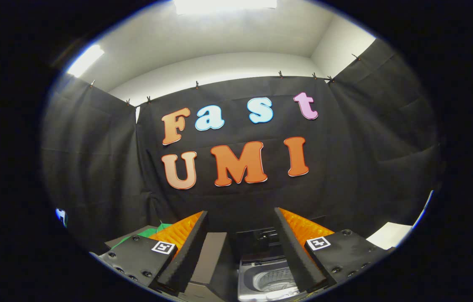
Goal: Put the clothes into the washing machine and then close the washing machine lid.
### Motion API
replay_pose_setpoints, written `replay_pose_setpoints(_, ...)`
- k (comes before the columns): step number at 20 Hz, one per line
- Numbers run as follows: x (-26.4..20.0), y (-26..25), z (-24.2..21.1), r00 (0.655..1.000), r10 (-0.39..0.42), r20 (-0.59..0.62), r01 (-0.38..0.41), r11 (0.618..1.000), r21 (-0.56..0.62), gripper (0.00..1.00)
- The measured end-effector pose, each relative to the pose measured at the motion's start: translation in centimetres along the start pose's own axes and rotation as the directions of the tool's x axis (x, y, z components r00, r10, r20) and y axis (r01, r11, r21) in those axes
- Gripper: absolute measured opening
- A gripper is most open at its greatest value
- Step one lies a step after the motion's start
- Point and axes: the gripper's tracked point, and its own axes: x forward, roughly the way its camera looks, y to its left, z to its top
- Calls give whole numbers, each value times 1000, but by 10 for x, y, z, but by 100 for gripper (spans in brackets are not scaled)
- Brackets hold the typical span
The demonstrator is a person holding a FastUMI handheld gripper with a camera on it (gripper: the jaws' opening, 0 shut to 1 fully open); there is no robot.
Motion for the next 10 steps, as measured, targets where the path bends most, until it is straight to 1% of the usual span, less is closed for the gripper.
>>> replay_pose_setpoints(2, 17, 24, -2, 998, 54, -21, -54, 998, 20, 98)
replay_pose_setpoints(4, 33, 55, -9, 991, 126, -54, -124, 992, 36, 98)
replay_pose_setpoints(6, 41, 91, -20, 974, 211, -84, -206, 977, 64, 98)
replay_pose_setpoints(10, 61, 158, -48, 931, 325, -164, -316, 945, 78, 98)
